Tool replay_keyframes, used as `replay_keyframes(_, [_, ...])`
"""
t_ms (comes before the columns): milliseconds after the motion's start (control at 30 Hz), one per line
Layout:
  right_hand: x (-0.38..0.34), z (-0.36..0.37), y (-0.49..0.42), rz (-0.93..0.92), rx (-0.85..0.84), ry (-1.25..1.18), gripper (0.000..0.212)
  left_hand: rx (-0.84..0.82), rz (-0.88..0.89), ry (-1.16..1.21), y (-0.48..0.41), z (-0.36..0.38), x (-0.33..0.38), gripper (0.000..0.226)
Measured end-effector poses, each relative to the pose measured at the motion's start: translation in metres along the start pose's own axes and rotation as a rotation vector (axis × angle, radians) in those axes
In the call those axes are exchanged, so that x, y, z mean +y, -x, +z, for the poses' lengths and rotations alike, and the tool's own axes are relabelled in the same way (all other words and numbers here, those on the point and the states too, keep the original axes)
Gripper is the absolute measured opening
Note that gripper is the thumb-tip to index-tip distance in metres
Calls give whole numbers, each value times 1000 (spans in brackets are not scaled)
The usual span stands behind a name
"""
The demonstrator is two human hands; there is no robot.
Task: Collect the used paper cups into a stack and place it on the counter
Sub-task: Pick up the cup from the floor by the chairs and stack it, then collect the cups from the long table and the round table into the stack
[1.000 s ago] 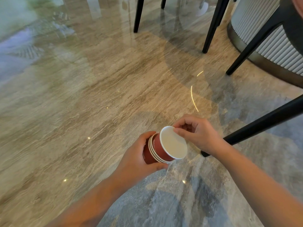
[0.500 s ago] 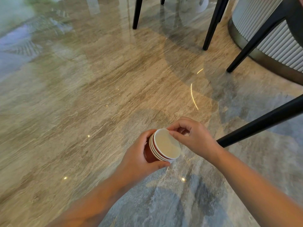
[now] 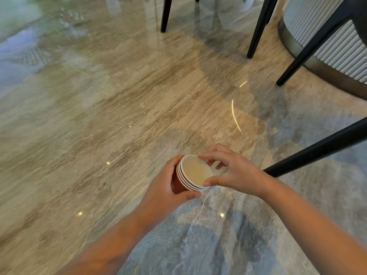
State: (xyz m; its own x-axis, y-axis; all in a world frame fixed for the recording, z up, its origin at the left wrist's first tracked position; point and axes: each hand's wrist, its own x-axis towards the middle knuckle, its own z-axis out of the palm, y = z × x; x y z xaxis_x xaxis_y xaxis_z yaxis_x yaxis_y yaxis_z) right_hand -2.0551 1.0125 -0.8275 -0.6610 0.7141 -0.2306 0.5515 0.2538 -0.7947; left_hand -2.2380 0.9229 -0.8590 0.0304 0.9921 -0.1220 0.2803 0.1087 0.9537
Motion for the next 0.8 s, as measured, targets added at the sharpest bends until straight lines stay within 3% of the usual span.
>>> replay_keyframes(233, [1, -3, 0, -21, -20, -12, 63, -1, -25, 56, -4, -1, -6, 72])
replay_keyframes(800, [1, -2, -14, -60, 158, -131, 55, 104, -10, 45, -24, -13, 3, 74])
